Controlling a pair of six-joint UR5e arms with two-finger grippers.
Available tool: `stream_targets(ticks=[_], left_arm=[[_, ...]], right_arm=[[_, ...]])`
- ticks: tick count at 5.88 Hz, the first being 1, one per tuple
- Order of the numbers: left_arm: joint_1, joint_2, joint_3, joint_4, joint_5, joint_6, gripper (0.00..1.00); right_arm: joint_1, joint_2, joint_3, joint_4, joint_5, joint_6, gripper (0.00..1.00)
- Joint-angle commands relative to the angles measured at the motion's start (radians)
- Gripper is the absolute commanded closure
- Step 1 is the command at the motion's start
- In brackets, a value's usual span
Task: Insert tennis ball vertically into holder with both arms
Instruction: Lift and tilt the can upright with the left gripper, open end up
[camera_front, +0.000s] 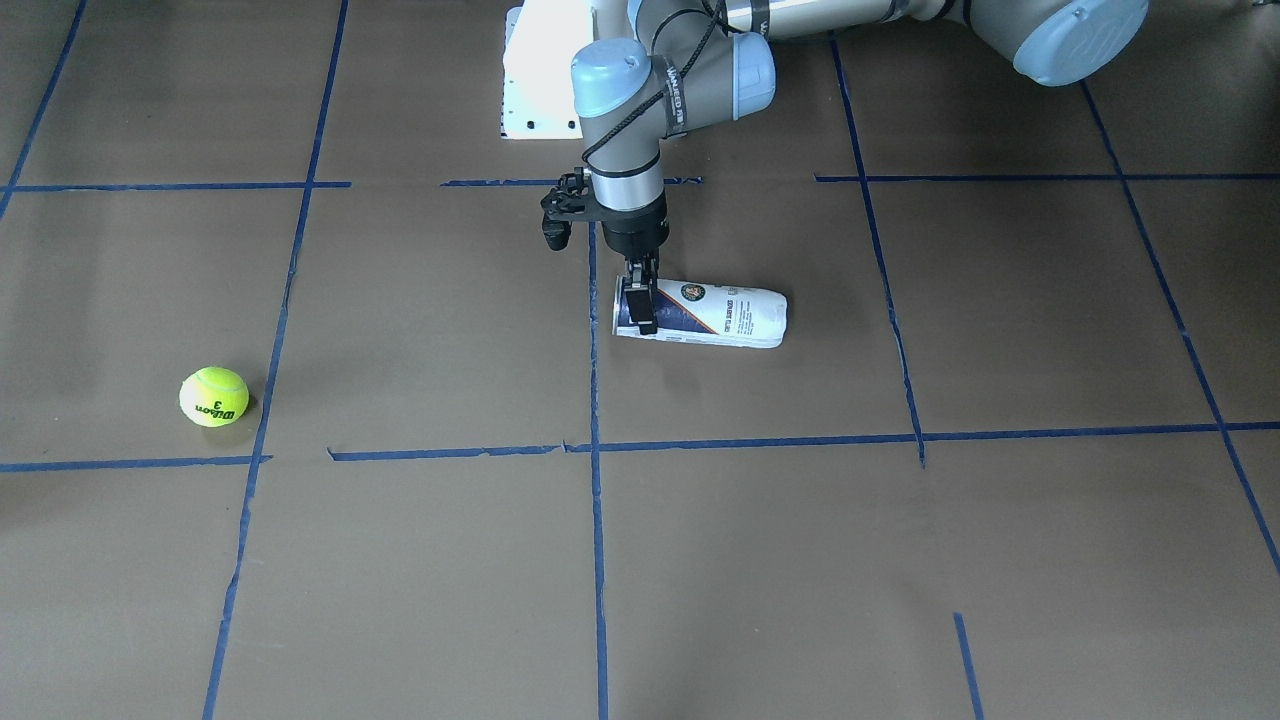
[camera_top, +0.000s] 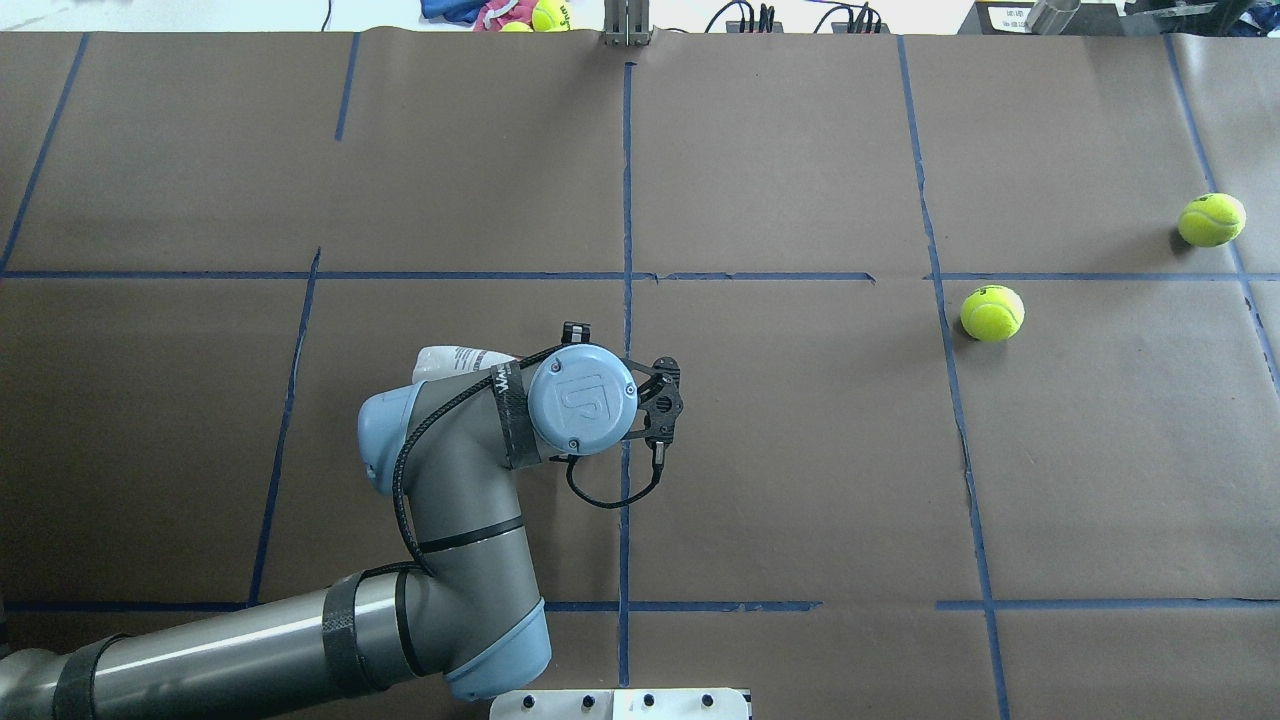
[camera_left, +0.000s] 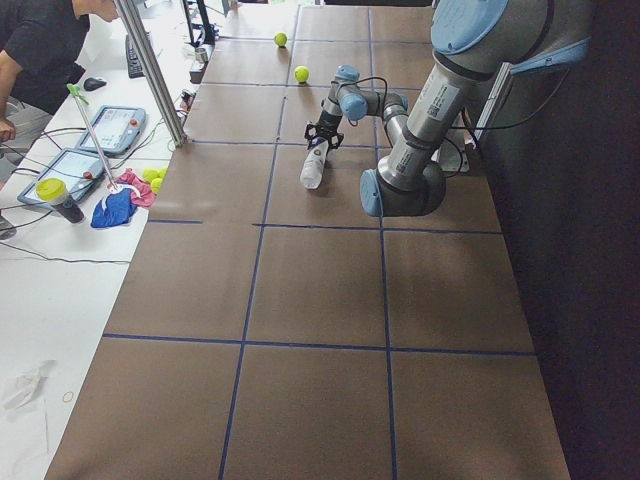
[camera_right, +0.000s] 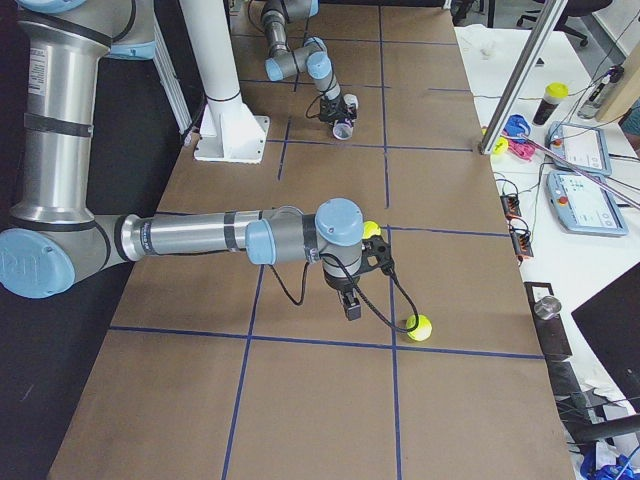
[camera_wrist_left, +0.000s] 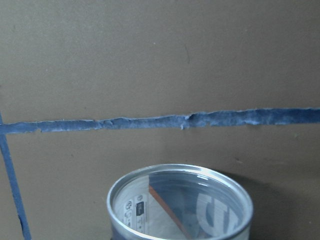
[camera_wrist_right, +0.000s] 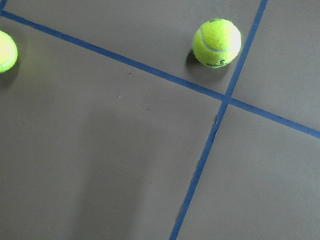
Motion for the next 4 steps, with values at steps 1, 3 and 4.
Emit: stream_targets(ticks=[1,3,4], left_arm=[[-0.022,-0.002,-0.032,-0.160,0.000,-0.060,0.28],[-0.062,-0.001,-0.069,-0.461,-0.002,-0.355,0.26],[-0.078,0.005,-0.067,-0.675,0.001,-0.516,0.26]], right_arm=[[0.000,0.009,0.001,0.000,-0.001,0.000,0.01],[-0.002,0.036,-0.001,-0.001,-0.001,0.002,0.01],[-0.023,0.074,-0.002,-0.002,-0.001,0.050,0.01]])
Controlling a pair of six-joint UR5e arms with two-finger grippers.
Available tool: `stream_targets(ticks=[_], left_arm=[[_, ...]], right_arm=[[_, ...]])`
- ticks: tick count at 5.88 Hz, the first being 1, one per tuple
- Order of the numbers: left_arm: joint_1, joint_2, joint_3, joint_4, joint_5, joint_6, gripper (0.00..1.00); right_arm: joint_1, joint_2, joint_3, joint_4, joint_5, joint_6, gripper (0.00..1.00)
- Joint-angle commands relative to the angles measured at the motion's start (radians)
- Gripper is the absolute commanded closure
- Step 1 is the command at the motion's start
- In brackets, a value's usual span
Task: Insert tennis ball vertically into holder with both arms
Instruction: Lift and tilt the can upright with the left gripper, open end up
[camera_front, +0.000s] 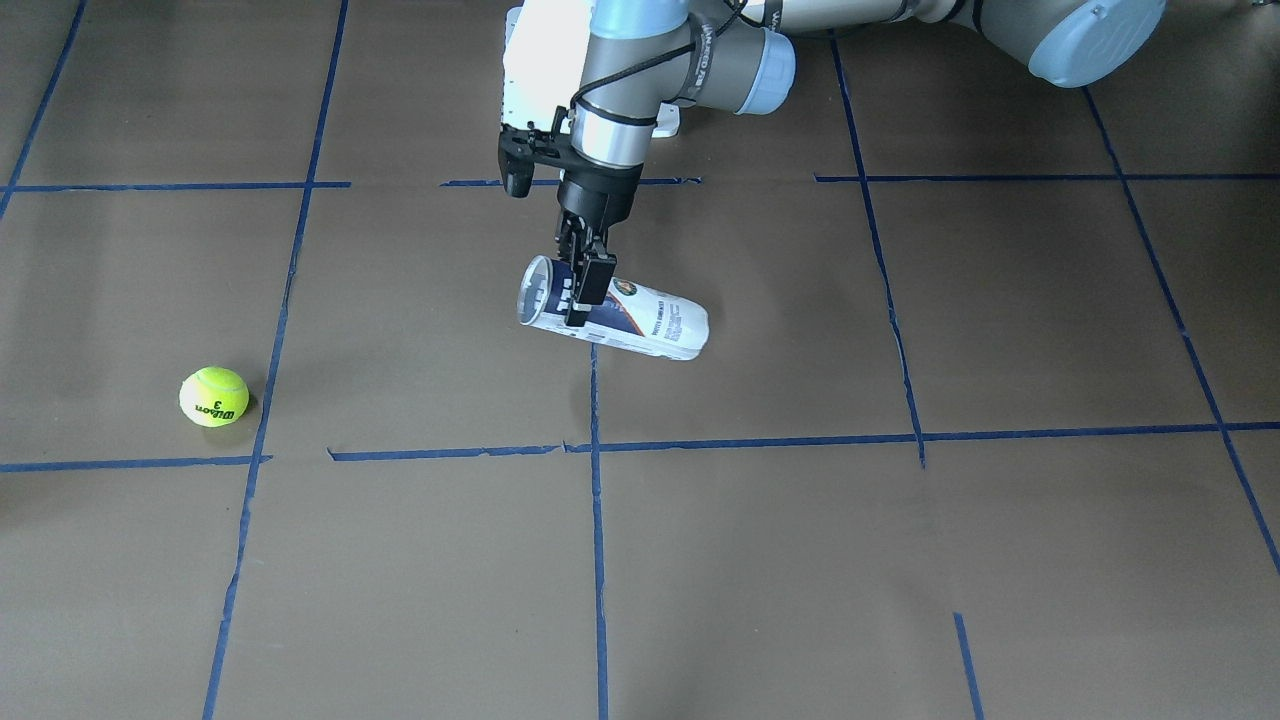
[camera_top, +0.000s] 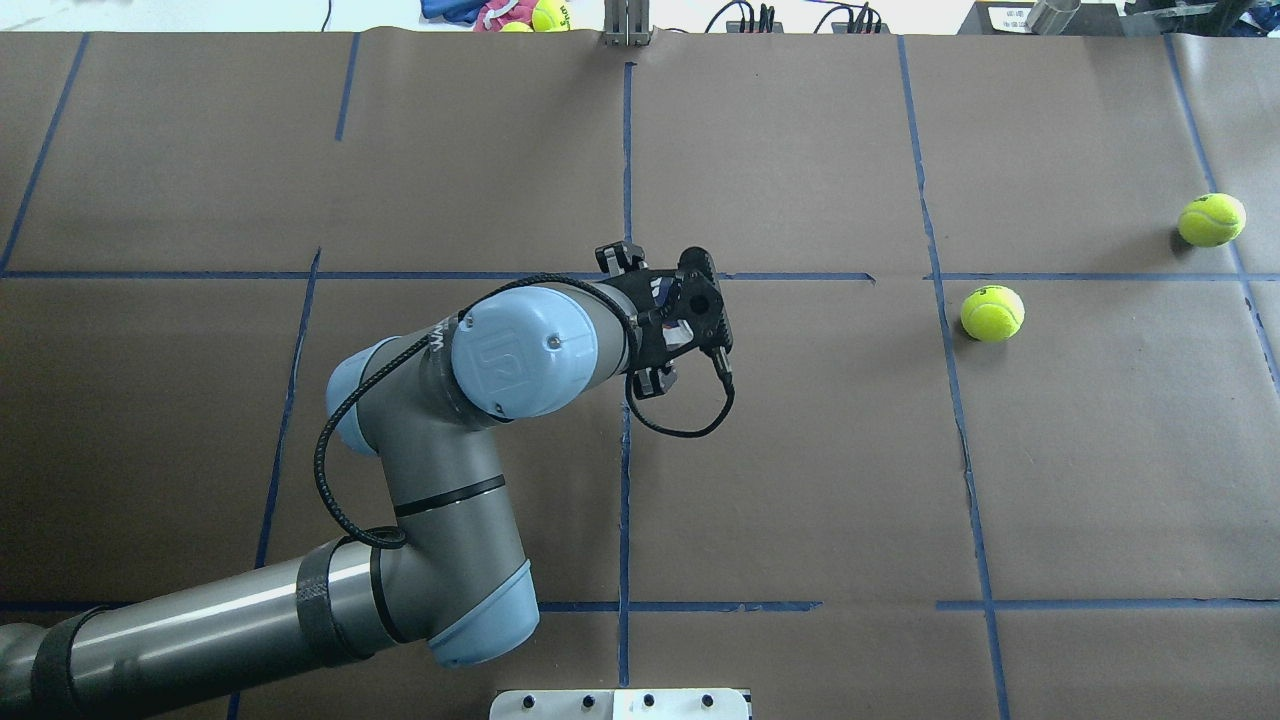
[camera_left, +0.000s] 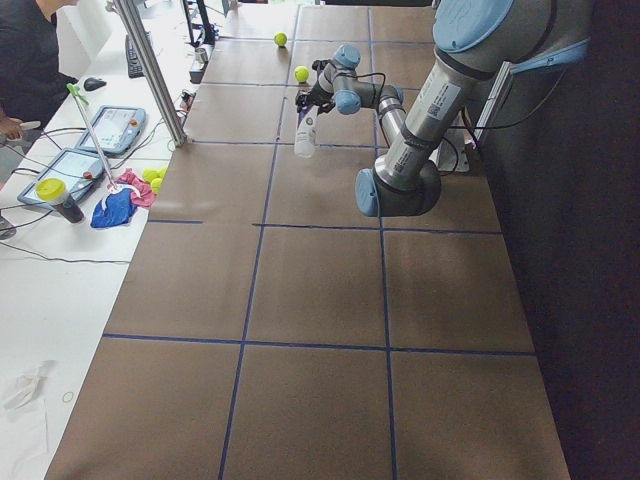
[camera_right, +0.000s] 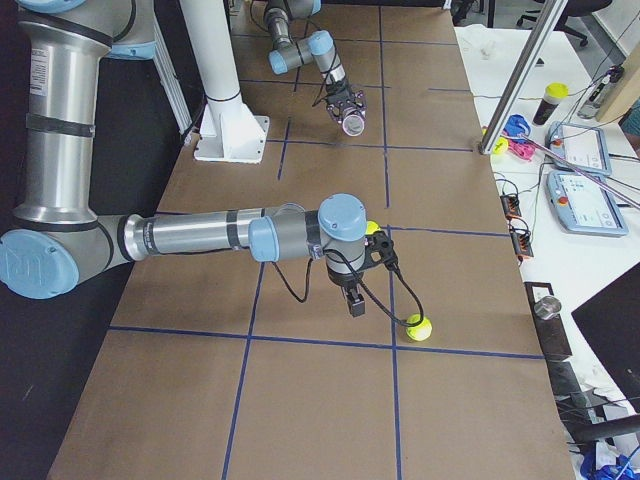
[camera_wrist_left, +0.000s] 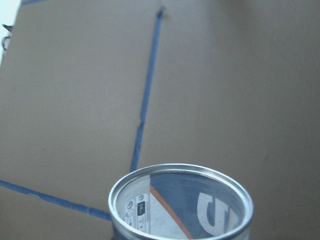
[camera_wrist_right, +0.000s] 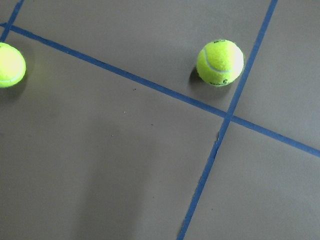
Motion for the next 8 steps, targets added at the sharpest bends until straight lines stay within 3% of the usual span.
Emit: stream_targets(ticks=[1,3,4,5,6,8], left_arm=[[-0.024,0.023,-0.001,-0.357,0.046,-0.263,0.25],[-0.011,0.154,0.054,-0.759,0.123,-0.354,0.24],[0.001,0.160,0.098,-0.871,0.130,-0.363,0.24],[0.041,0.160,0.187,-1.020,0.213,-0.363,0.24],[0.061,0.160,0.247,-1.105,0.260,-0.363,0.23],[0.087,0.192,0.272,-1.181,0.295,-0.362,0.22]], right_arm=[[-0.080,0.092,-0.005,-0.001,0.000,0.128,0.01],[-0.168,0.213,-0.043,0.001,0.001,0.259,0.00],[-0.187,0.233,-0.052,0.001,0.001,0.272,0.00],[-0.235,0.280,-0.052,0.001,0.000,0.316,0.00],[-0.289,0.304,-0.049,0.002,-0.005,0.389,0.01],[-0.364,0.363,-0.083,0.002,-0.060,0.482,0.01]])
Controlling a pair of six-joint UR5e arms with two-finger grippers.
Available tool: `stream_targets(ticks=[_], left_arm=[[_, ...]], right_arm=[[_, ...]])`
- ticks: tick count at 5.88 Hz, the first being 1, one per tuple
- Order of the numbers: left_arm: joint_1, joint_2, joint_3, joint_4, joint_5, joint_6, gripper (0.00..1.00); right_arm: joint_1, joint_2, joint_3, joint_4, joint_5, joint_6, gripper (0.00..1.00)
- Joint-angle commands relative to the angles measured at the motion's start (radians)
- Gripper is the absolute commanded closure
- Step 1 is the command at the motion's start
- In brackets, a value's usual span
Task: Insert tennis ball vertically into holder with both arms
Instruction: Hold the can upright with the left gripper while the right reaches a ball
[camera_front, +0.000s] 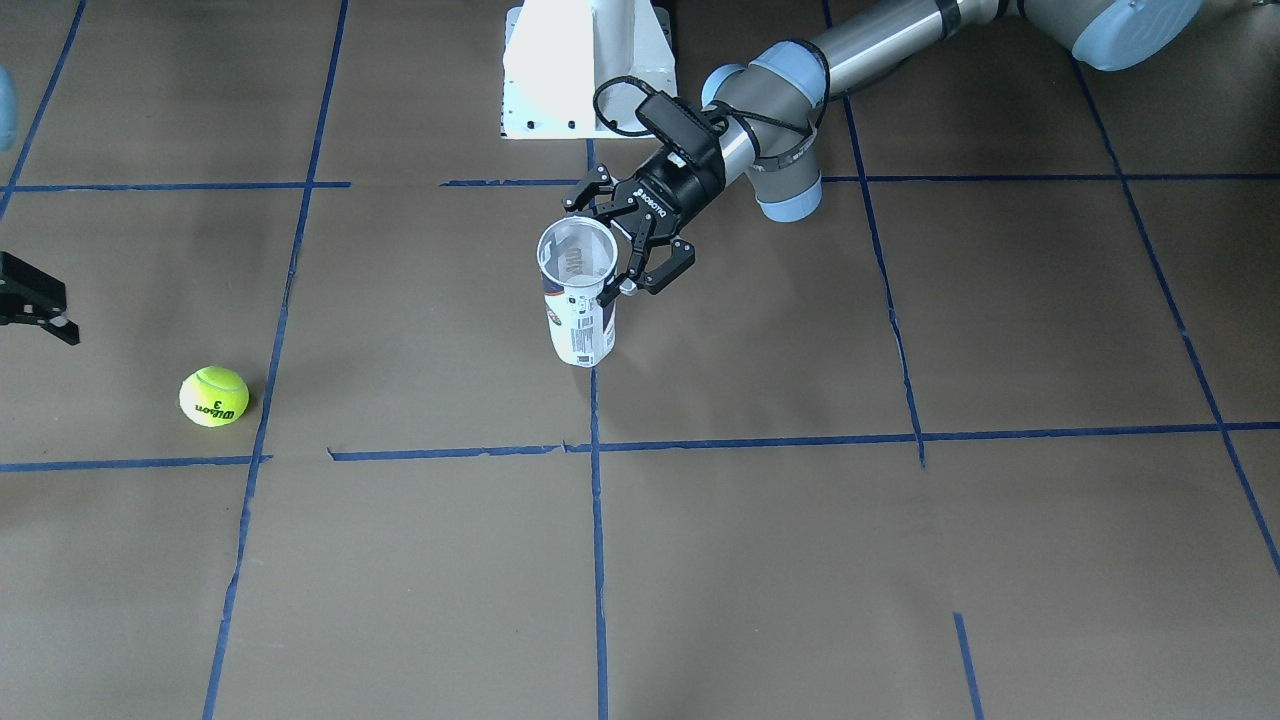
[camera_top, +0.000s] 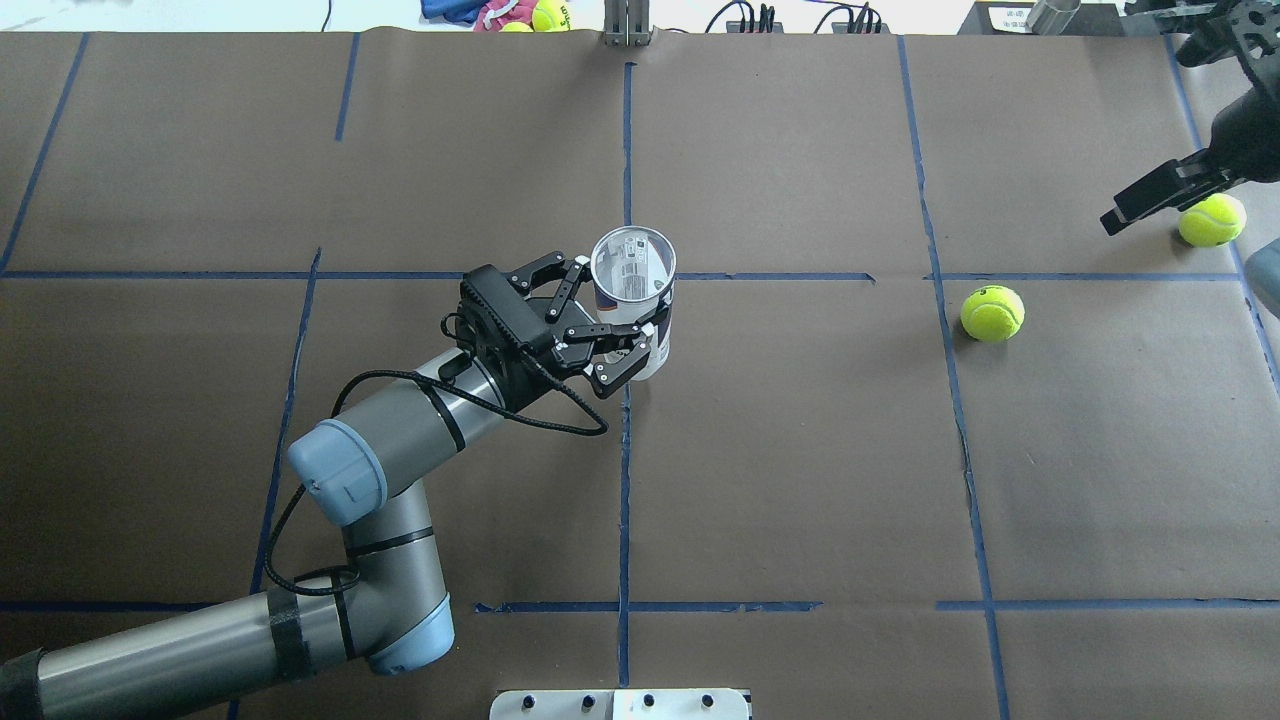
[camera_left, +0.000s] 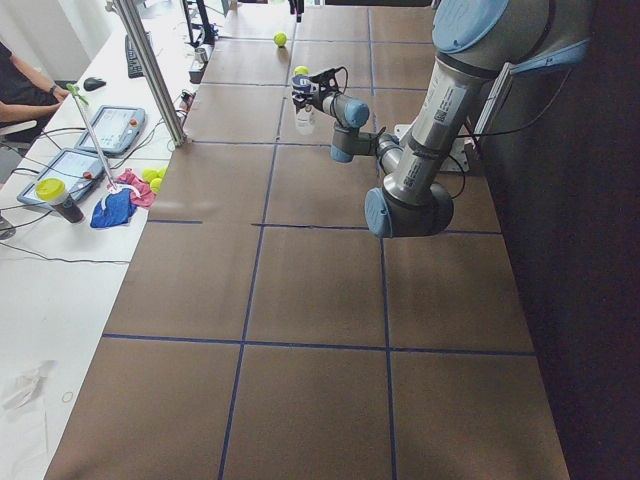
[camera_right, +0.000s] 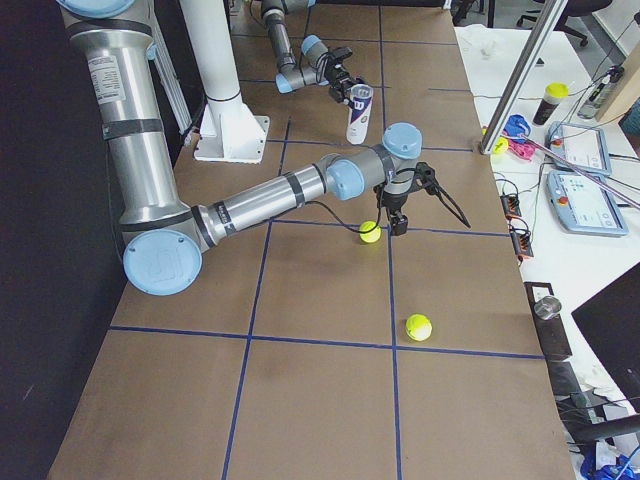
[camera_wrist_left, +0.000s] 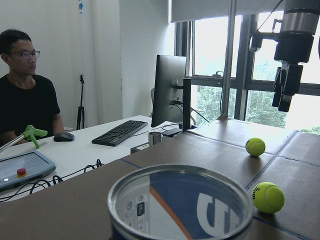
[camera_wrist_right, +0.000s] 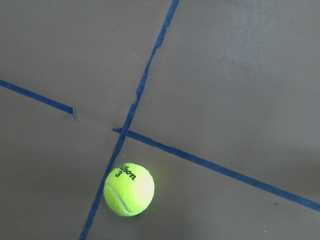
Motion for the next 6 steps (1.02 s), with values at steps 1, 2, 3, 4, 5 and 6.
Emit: stream_targets(ticks=[1,2,3,4,5,6], left_arm=[[0.033,0.020,0.012,-0.042,0.033,0.001,0.22],[0.040,0.020,0.013,-0.040,0.033,0.003,0.21],[0.046,0.019,0.013,-0.039,0.034,0.003,0.20],[0.053,0.019,0.013,-0.031,0.034,0.003,0.19],[0.055,0.019,0.013,-0.028,0.034,0.003,0.18],[0.055,0.016,0.013,-0.028,0.036,0.003,0.17]], right_arm=[[-0.069,0.057,-0.044,0.000,-0.050,0.031,0.01],[-0.085,0.083,-0.084,0.000,-0.055,0.031,0.01],[-0.097,0.094,-0.107,0.000,-0.063,0.031,0.01],[-0.116,0.094,-0.162,0.067,-0.087,0.031,0.01],[-0.135,0.092,-0.234,0.189,-0.096,0.062,0.01],[-0.161,0.092,-0.234,0.222,-0.110,0.151,0.00]])
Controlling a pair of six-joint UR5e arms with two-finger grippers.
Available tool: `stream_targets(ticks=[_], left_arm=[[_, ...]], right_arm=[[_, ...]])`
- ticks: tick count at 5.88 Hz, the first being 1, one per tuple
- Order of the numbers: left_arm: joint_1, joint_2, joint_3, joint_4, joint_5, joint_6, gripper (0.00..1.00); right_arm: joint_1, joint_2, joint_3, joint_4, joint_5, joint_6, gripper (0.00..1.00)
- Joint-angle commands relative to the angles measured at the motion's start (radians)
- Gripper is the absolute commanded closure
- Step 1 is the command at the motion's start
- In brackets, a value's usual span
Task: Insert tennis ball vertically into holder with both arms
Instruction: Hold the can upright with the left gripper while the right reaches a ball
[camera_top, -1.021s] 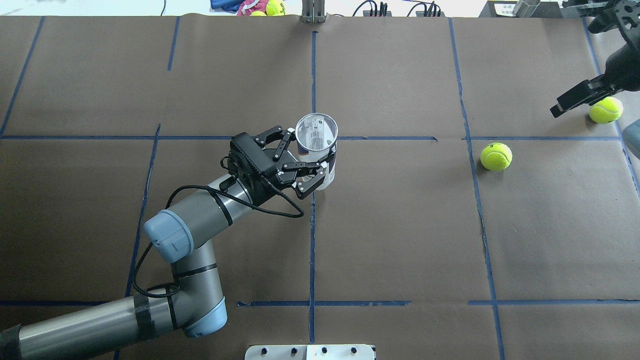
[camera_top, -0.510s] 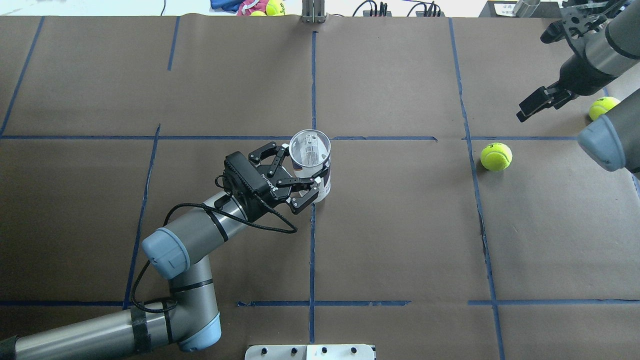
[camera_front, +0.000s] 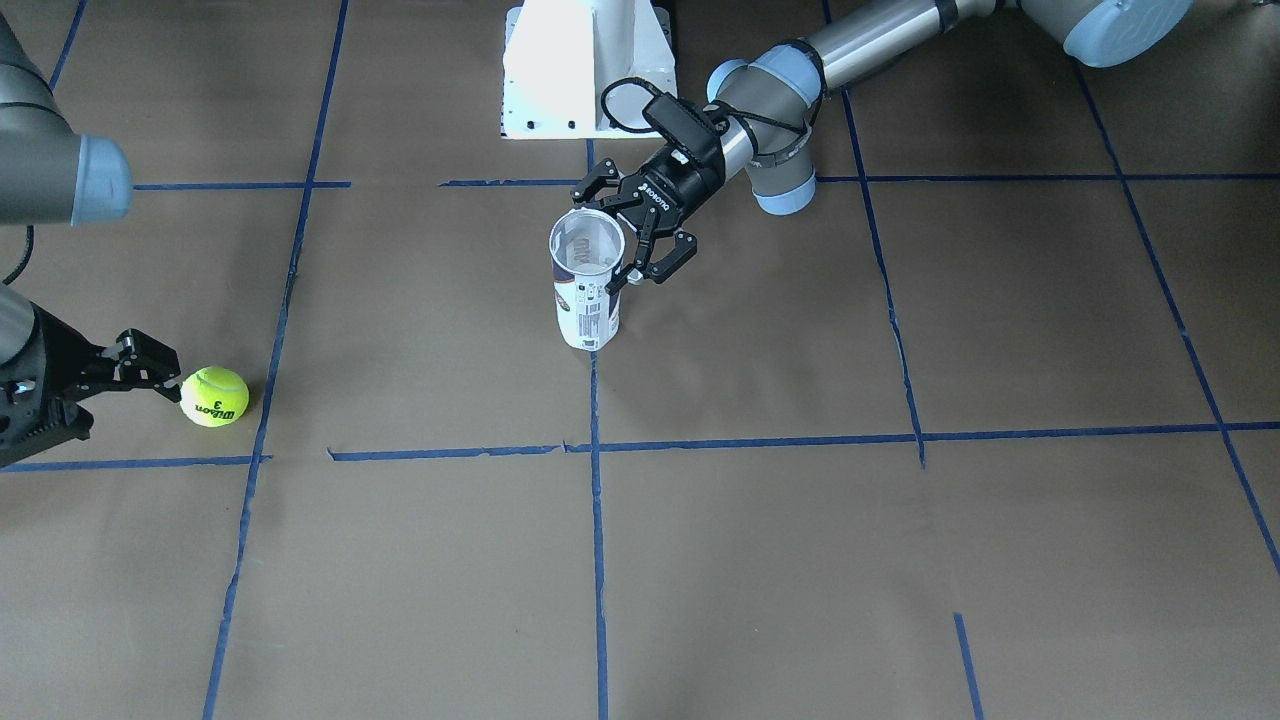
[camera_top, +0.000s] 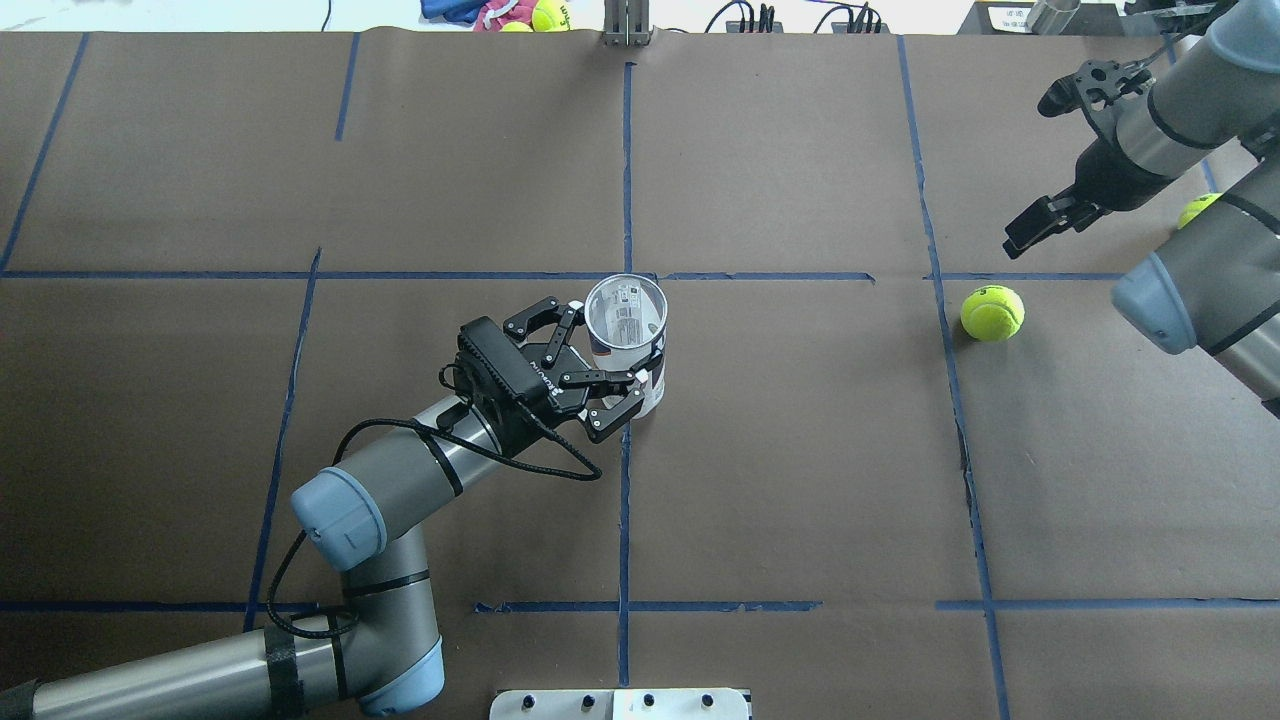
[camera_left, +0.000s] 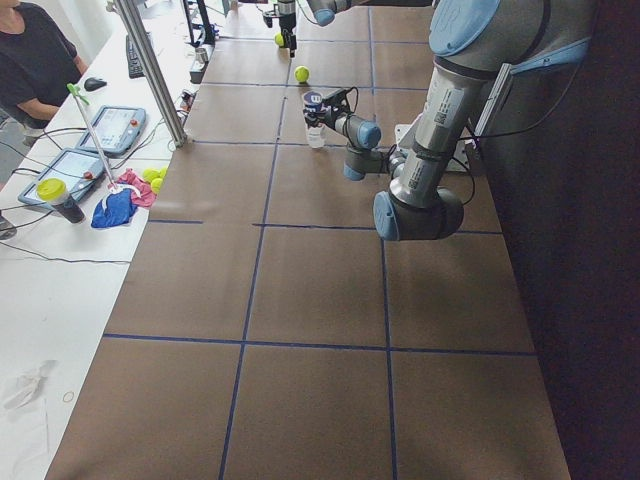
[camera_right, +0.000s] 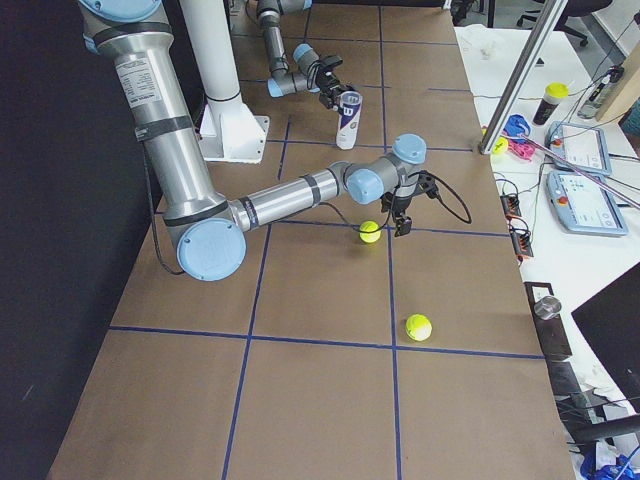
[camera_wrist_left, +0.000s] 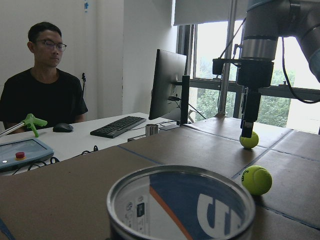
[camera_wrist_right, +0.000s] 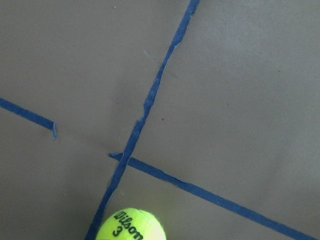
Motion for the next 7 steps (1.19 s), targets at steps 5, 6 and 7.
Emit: stream_targets(ticks=[5,6,7], left_arm=[[0.001,-0.002,-0.002,0.001,-0.001,0.000,0.11],[0.001,-0.002,-0.002,0.001,-0.001,0.000,0.11],[0.001,-0.003,-0.002,0.001,-0.001,0.000,0.10]], right_arm=[[-0.136,-0.052,-0.004,0.079,-0.103,0.176,0.00],[-0.147,-0.051,-0.002,0.078,-0.102,0.177,0.00],[-0.150,-0.052,-0.002,0.079,-0.100,0.188,0.00]])
